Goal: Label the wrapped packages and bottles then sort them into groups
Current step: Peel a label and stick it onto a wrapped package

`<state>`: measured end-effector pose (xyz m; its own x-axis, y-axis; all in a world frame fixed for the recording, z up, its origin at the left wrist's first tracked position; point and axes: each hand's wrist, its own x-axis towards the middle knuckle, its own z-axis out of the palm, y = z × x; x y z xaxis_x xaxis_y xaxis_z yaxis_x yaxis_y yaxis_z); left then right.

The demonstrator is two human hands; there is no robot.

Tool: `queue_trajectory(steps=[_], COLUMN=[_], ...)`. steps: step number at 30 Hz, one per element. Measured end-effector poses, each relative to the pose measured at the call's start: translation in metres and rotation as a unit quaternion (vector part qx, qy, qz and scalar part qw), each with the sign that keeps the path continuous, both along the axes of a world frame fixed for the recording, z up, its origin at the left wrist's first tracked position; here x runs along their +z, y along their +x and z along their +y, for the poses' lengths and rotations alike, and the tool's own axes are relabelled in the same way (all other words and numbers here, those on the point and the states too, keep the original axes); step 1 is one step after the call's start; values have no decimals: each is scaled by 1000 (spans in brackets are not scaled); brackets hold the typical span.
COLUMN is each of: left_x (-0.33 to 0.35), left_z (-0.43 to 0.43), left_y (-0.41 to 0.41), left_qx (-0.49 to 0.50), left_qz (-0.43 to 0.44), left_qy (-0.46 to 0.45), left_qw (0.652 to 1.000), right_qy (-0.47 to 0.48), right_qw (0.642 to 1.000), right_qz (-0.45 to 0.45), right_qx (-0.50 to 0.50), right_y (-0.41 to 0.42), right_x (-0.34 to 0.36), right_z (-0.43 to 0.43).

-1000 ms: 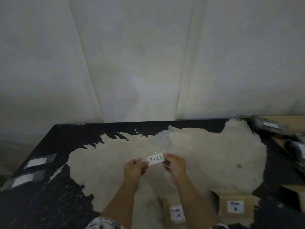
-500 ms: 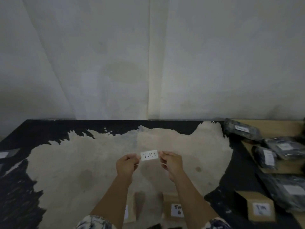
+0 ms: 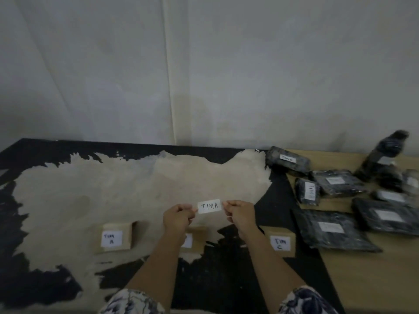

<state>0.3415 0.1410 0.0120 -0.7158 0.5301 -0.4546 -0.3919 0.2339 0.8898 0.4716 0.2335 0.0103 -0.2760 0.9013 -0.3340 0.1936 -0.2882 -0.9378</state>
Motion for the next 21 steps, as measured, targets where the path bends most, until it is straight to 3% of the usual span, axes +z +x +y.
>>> queue_trajectory(steps=[8,12,21], left_x=[9,11,2], left_z=[20,46,150], left_y=[120,171,324], left_qx=[-34,-43,-25], left_qz=[12,45,33], left_qy=[2,-20,-23], left_qw=[999,998,999], right_qy=[99,117,117], right_qw=[993,989,986], right_qz=[-67,-92,-109], right_qx=[-13,-27,-53], right_y=[118,168,314], right_x=[6,9,11], right_z=[15,37,137])
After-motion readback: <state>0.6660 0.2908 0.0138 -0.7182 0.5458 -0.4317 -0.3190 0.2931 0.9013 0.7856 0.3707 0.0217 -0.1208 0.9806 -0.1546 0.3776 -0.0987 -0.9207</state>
